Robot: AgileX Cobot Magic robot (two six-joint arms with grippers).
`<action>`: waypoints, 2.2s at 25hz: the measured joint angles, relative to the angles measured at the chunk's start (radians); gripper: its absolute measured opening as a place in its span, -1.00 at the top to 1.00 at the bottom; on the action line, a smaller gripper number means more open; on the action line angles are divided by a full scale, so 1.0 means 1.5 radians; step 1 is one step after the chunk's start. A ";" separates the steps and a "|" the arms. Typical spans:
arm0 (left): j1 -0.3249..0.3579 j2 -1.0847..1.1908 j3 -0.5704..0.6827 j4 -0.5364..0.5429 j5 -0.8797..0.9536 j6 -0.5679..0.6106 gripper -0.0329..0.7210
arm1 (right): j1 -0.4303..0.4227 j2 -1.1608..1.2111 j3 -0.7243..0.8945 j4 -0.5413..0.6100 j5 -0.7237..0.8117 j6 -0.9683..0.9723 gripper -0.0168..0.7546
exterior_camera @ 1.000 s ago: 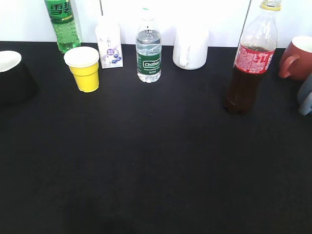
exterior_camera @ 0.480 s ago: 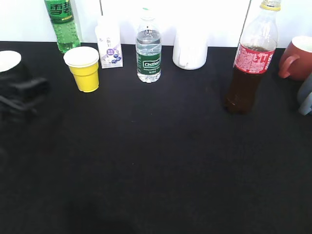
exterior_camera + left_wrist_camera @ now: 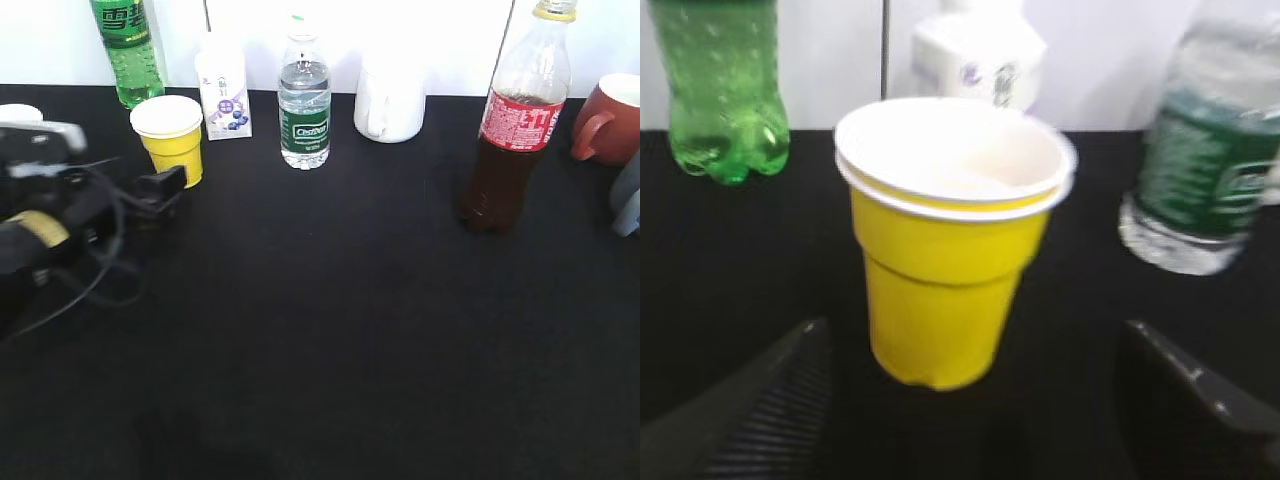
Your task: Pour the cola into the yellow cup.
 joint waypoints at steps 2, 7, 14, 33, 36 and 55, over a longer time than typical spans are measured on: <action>0.001 0.035 -0.044 0.000 0.023 0.000 -0.88 | 0.000 0.000 0.000 0.000 0.000 0.000 -0.56; 0.001 0.116 -0.143 0.001 0.055 0.000 -0.88 | 0.000 0.000 0.000 0.000 0.000 0.000 -0.56; 0.005 0.176 -0.226 0.010 0.031 0.008 -0.55 | 0.000 0.000 0.000 0.000 0.000 0.000 -0.56; 0.004 -0.106 0.041 0.406 -0.015 -0.118 -0.25 | 0.000 0.000 0.000 0.000 0.000 0.000 -0.56; 0.004 -0.119 0.041 0.425 -0.025 -0.122 -0.25 | 0.000 0.000 0.000 0.000 0.000 0.000 -0.56; 0.004 -0.119 0.041 0.427 -0.025 -0.123 -0.25 | 0.000 0.489 -0.010 0.037 -0.849 -0.056 -0.56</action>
